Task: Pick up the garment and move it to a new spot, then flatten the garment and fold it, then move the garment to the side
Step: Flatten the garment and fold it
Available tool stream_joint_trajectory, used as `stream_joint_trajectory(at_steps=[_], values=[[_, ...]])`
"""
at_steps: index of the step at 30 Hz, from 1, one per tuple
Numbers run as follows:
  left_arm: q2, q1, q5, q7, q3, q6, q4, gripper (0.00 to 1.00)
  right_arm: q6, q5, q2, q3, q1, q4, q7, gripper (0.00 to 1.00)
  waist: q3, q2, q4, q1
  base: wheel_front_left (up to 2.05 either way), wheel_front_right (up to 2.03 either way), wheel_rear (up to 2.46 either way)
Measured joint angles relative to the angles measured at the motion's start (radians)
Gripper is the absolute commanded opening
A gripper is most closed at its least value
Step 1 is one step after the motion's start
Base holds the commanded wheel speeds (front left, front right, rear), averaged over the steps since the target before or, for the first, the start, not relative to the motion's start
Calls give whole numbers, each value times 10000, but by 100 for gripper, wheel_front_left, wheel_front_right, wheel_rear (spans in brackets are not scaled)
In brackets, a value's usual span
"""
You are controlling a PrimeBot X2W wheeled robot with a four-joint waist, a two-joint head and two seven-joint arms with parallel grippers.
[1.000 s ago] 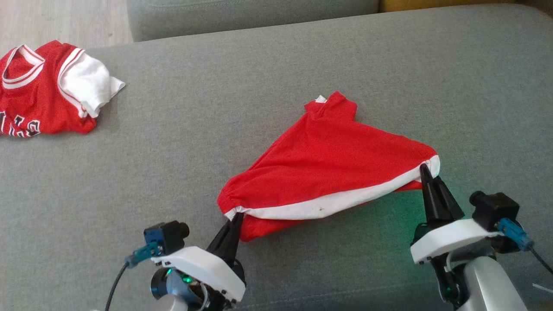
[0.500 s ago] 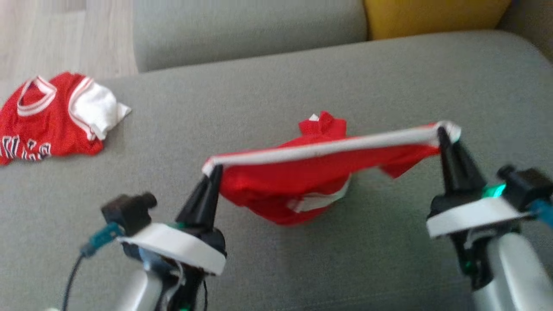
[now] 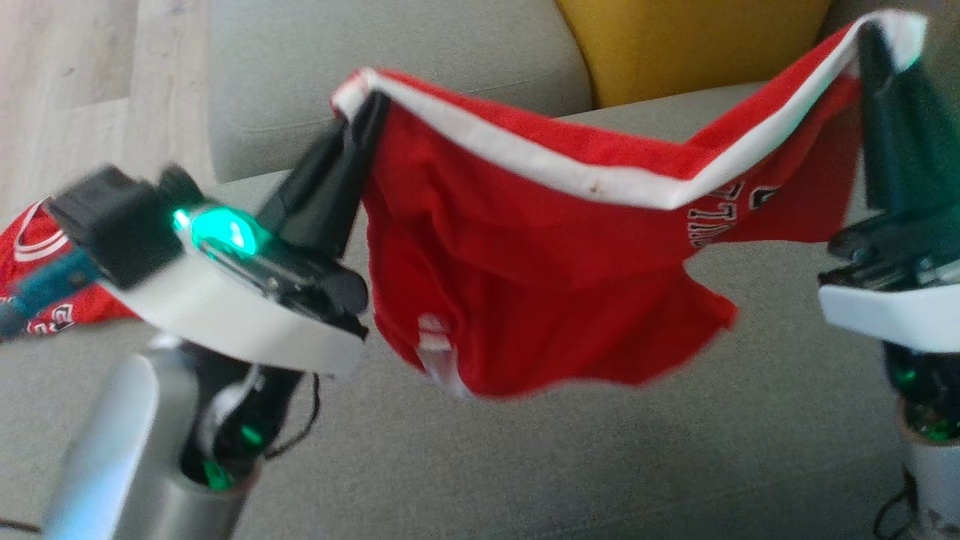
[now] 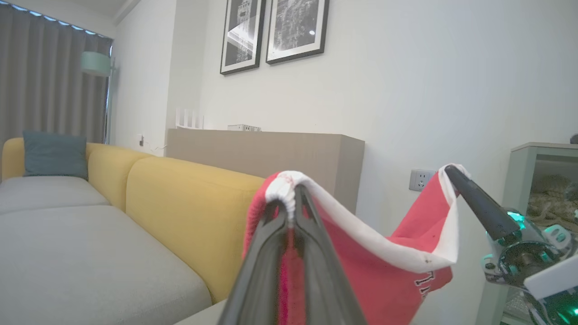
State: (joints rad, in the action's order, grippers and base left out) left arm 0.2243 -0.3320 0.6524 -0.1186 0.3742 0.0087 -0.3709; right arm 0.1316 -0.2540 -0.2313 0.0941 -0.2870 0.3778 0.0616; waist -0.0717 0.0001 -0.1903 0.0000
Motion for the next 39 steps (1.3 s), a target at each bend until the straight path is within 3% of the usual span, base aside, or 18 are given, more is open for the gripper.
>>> stream_joint_trajectory(at_steps=[5, 9, 13, 17, 22, 26, 29, 33, 39], values=[[278, -1157, 8, -667, -253, 2, -173, 0, 0, 94, -90, -31, -710, 556, 466, 0, 223, 0, -203, 0, 0, 0, 0], [297, -1935, 282, -1108, -376, 0, 706, 0, 0, -46, -100, 146, -1227, -2, 673, 0, 609, 0, -294, 0, 0, 0, 0], [453, -2858, 276, -1425, -380, -163, 2316, 0, 0, -280, -67, 633, -2313, -1735, 573, 0, 1203, 0, -399, 0, 0, 0, 0], [523, -4756, -190, -1319, -360, -523, 4207, 0, 0, -267, 288, 997, -4485, -4180, -274, 0, 1994, 0, -525, 0, 0, 0, 0], [483, -7682, -1001, -301, -366, -805, 6406, 0, 0, 159, 1160, 1016, -7423, -6959, -1900, 0, 2978, -1, -787, 1, 0, 0, 0], [431, -9080, -1430, 715, -355, -984, 7852, 0, 0, 368, 1515, 1014, -8631, -8707, -2759, 0, 3727, -1, -1007, 2, 0, 0, 0], [412, -9293, -1634, 1235, -245, -1120, 8888, 0, 0, 351, 1563, 1143, -8732, -9879, -3016, 0, 4300, -1, -1113, 2, 0, 0, 0], [401, -8858, -1643, 1866, -169, -1158, 10222, 0, 0, -476, 1580, 2169, -8544, -10834, -3129, 0, 5035, -1, -1162, 3, 0, 0, 0], [188, -7637, -1047, 2642, -44, -1290, 11168, 0, 0, -1049, 1632, 2560, -7360, -10625, -3141, 0, 5702, -1, -1049, 4, 0, 0, 0]])
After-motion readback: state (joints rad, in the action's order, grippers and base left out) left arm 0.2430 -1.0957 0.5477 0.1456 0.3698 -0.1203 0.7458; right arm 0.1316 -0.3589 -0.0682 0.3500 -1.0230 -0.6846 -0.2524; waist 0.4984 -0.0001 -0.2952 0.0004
